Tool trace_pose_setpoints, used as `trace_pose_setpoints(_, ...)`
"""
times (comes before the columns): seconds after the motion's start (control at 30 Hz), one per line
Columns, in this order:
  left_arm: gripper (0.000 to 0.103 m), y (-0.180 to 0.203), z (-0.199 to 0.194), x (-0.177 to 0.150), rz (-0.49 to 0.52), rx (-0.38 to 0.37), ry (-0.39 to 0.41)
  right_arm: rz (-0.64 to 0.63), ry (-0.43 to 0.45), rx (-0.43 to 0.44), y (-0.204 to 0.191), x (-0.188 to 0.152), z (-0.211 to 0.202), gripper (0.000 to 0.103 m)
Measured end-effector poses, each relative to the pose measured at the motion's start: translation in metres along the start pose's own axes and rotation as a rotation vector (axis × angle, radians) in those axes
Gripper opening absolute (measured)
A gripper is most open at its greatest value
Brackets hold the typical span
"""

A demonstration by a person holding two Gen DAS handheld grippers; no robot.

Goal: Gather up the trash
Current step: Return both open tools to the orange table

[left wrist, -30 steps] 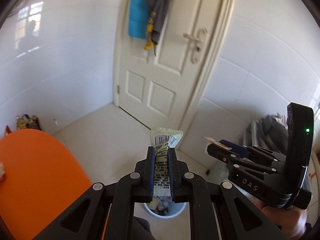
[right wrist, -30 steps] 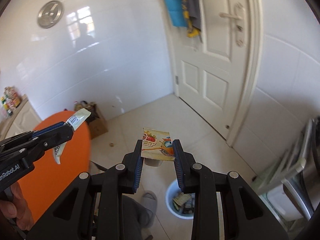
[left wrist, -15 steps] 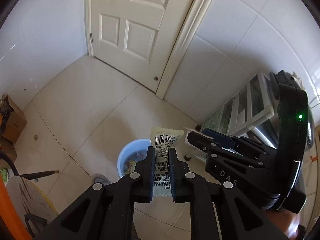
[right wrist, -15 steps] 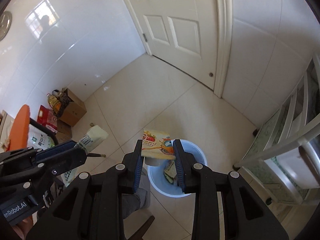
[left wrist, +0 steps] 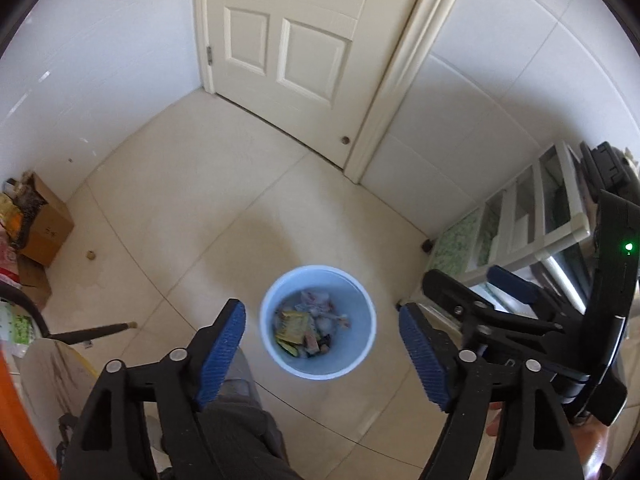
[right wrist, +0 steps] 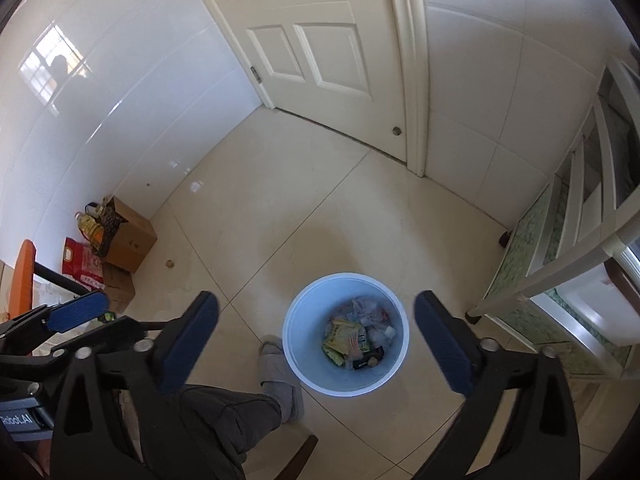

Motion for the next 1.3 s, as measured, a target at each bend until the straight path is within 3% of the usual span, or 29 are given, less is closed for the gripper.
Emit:
trace_pose_setpoints(0.13, 0.081, 0.007, -0.018, -0.009, 0.019, 0.067, 0.074, 0.025, 0.019, -0.005, -0.003, 0.002, -0.013, 0.103)
trace_pose_setpoints(0.4, 0.082, 0.006, -0.095, -0.041, 0.008, 0.085, 0.255, -0.009, 0.122, 0.013, -0.037, 0.016, -0.068, 0.103)
trace_pose_setpoints(0.67, 0.089, -0.008, -0.183, -0.094, -0.015, 0.093, 0.426, -0.09, 0.257, 0.043, -0.094, 0.034, -0.139, 0.103)
trace_pose_setpoints(0.87, 0.1, -0.04, -0.257, -0.14, -0.066, 0.105, 0.534, -0.175, 0.348, 0.08, -0.149, 0.044, -0.187, 0.103)
trace_pose_setpoints(1.03, 0.102, -0.078, -0.321, -0.187, -0.141, 0.109, 0.636, -0.24, 0.408, 0.114, -0.197, 0.047, -0.218, 0.103)
trace_pose_setpoints(1.3, 0.102, -0.13, -0.409, -0.271, -0.266, 0.185, 0.774, -0.376, 0.496, 0.179, -0.286, 0.046, -0.261, 0.103)
Point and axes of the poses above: each gripper's, at about its wrist camera, not at the fingertips, and z roughly the way its jaws point, y to its right, x to its top, the point moved 5 cm from there along z, roughly the way its jaws point, and after that the axes turned 12 degrees about -z, right-handed, at the moved point
